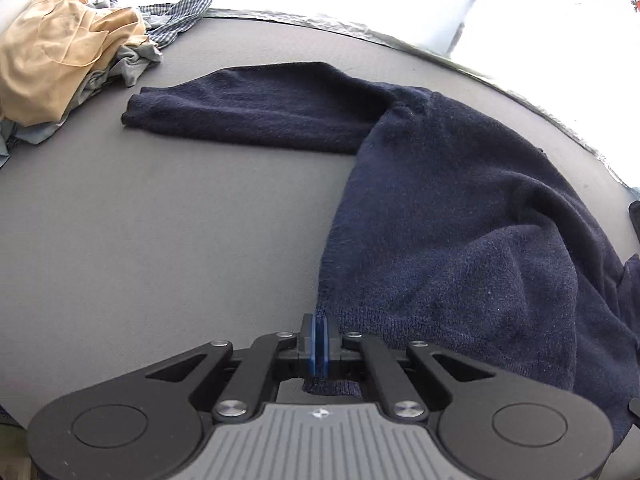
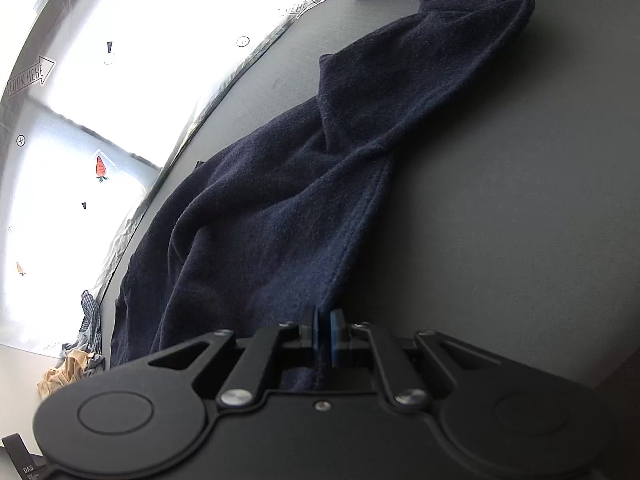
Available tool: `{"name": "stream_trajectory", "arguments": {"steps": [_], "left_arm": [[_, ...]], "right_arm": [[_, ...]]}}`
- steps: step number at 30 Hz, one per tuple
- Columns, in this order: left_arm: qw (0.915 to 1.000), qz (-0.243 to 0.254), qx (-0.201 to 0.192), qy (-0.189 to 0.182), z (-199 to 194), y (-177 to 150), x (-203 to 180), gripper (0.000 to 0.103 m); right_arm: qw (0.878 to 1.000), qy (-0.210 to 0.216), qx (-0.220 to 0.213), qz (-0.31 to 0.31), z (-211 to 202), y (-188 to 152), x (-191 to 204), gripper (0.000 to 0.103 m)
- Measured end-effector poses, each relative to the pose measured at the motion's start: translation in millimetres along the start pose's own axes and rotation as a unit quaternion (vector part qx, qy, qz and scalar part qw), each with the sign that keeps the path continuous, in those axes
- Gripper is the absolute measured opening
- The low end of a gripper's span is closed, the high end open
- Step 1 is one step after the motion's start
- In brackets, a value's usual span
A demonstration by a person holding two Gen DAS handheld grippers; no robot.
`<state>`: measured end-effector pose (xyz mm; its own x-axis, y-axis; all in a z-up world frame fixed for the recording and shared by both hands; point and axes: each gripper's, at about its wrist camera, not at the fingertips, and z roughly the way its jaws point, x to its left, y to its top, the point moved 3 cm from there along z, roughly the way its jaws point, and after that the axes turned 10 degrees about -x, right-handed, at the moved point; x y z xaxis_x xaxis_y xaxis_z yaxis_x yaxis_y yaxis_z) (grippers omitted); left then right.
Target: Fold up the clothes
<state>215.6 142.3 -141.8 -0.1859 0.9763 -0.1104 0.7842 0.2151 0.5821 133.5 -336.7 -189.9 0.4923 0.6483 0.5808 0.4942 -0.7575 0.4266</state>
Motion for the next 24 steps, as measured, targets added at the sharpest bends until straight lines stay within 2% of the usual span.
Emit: {"name": "stream_trajectory", "arguments": {"steps": [4,7,8,11,12,14,17,18,20,22,24], "left_arm": [[0.9984,-0.040,0.034,0.018,-4.6,-37.2,17.1,0.004],[0.9979,-0.047,0.035,0.029,-7.3,-40.3,16.1,0.009],[0.9982,-0.043,0.027,0.032,-8.9,-35.7,14.3,0.010],[0.9986,-0.047,0.000,0.023,-13.6,-13.9,10.4,0.031],[0.9985,-0.051,-0.010,0.018,-14.9,-6.0,9.2,0.035],[0.9983,-0.051,-0.026,0.006,-14.5,10.4,3.9,0.036],[0.9979,-0.039,-0.051,-0.005,-6.0,38.7,-18.4,0.048],[0.9978,-0.033,-0.057,-0.008,-1.9,47.3,-26.4,0.052],[0.9975,-0.020,-0.066,-0.014,9.9,63.5,-45.6,0.055],[0.9973,-0.006,-0.070,-0.020,27.5,78.8,-69.0,0.063],[0.9970,0.006,-0.072,-0.027,41.7,92.1,-89.3,0.065]], "right_arm": [[0.998,-0.032,0.050,0.000,1.8,5.9,-33.9,0.007],[0.997,-0.040,0.060,-0.012,15.7,16.3,-31.5,0.012],[0.997,-0.044,0.054,-0.024,15.8,20.9,-27.0,0.014],[0.997,-0.041,0.019,-0.055,15.8,40.8,-8.8,0.028],[0.997,-0.035,0.005,-0.063,15.9,48.7,-2.0,0.033],[0.997,-0.022,-0.015,-0.067,22.1,62.6,6.5,0.036],[0.996,-0.009,-0.032,-0.084,40.7,80.3,21.0,0.039],[0.995,-0.007,-0.036,-0.091,50.2,86.7,26.2,0.044],[0.993,-0.002,-0.048,-0.104,61.8,97.1,37.0,0.052],[0.991,0.000,-0.063,-0.121,74.3,110.9,48.6,0.067],[0.986,-0.008,-0.082,-0.142,92.5,129.2,60.2,0.076]]}}
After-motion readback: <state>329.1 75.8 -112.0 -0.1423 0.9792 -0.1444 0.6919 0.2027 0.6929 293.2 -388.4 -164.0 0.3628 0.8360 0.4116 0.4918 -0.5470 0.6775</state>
